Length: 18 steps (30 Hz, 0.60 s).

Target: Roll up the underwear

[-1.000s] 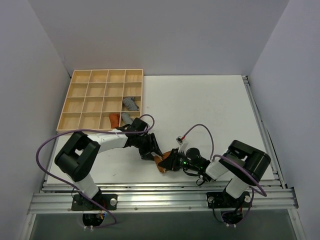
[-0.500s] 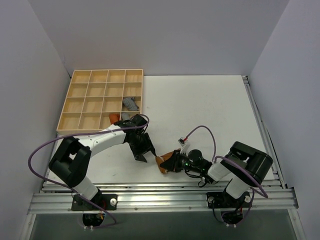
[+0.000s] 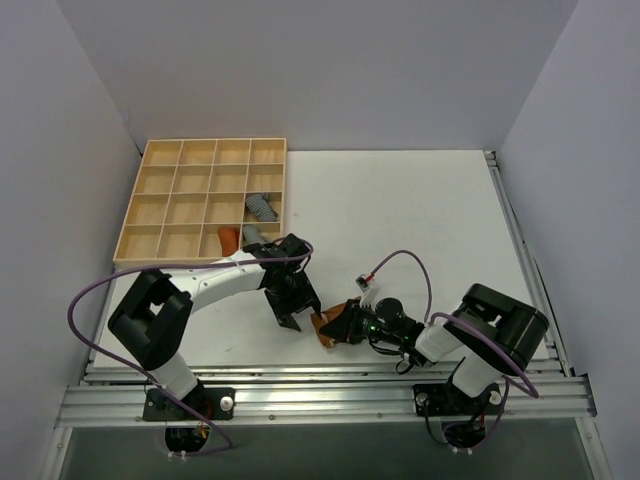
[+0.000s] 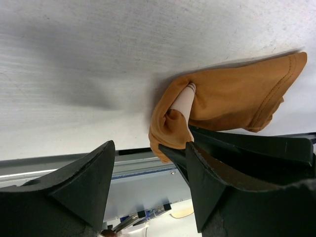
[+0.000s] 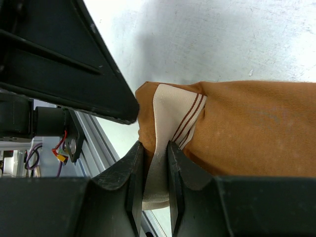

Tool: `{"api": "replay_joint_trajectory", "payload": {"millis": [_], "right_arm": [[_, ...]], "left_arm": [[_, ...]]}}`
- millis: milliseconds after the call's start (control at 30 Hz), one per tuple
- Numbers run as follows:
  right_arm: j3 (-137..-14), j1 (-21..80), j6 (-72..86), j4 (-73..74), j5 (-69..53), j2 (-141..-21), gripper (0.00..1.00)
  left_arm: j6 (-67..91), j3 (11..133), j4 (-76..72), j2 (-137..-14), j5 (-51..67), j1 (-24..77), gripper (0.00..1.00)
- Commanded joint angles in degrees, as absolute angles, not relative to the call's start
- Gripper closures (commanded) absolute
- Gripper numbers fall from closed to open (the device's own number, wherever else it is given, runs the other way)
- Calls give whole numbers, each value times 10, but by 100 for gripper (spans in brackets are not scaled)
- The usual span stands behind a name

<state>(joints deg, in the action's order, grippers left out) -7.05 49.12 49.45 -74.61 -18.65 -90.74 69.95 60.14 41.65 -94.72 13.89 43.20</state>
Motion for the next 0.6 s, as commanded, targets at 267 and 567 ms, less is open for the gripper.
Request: {"api": "replay_joint_trajectory", "payload": {"millis": [267,567], "right_arm": [[-63,490,466,-638,-163,-931,99],[-65,490,468,-643,-166,-933,99]], "left_arm": [[749,635,383,-983,108,460,32],[733,660,402,-1029,113,478,53]]}}
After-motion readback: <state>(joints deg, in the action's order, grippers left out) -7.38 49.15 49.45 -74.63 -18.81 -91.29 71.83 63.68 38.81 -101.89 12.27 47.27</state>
